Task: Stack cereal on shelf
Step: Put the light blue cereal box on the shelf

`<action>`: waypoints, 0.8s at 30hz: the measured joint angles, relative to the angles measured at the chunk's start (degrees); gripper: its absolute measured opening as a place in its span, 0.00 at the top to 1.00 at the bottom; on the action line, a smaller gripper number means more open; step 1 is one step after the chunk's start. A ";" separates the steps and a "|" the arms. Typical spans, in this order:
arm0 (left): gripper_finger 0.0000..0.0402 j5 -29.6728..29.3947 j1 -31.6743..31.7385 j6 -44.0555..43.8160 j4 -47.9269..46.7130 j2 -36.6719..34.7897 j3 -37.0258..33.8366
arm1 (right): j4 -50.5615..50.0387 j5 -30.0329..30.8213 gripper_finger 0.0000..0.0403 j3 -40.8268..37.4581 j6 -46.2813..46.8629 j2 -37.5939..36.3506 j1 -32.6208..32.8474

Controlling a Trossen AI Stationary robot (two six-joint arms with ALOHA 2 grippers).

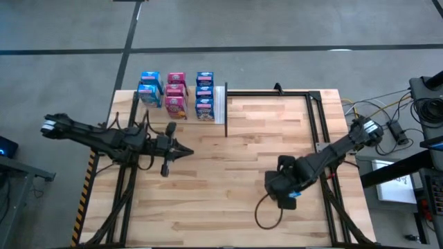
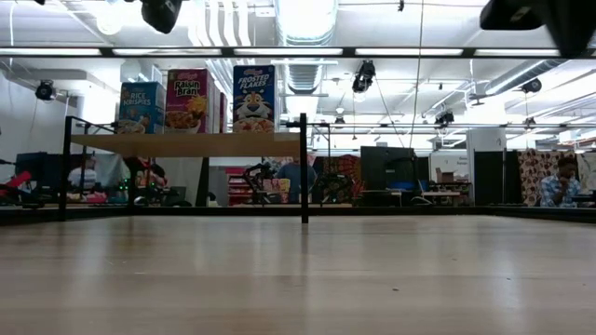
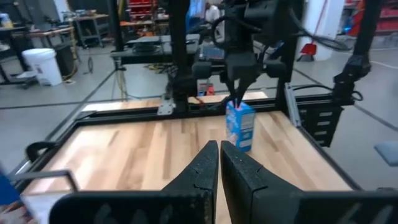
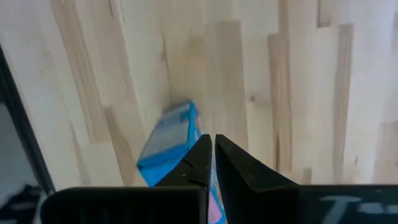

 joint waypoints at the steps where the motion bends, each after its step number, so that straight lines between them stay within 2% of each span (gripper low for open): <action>1: 1.00 0.00 -0.40 -0.02 0.86 0.67 0.00 | -0.36 0.01 0.97 -0.05 -0.67 0.15 0.69; 7: 1.00 0.00 -2.62 0.41 4.84 3.17 0.02 | -0.29 1.57 0.96 -0.83 -0.50 0.29 2.29; 10: 1.00 0.09 -2.67 0.80 5.28 3.23 0.04 | -0.30 1.55 0.93 -0.76 -0.39 0.28 2.32; 14: 1.00 0.04 -2.67 0.96 5.26 2.50 0.04 | -1.34 1.60 0.82 -0.76 -0.33 0.15 2.32; 20: 1.00 0.04 -2.67 1.49 5.21 1.49 0.10 | -2.50 1.52 0.60 -0.75 1.75 0.13 2.32; 24: 1.00 0.02 -2.67 1.89 5.14 1.21 0.11 | -2.72 -1.05 0.49 -0.44 2.34 -0.13 2.80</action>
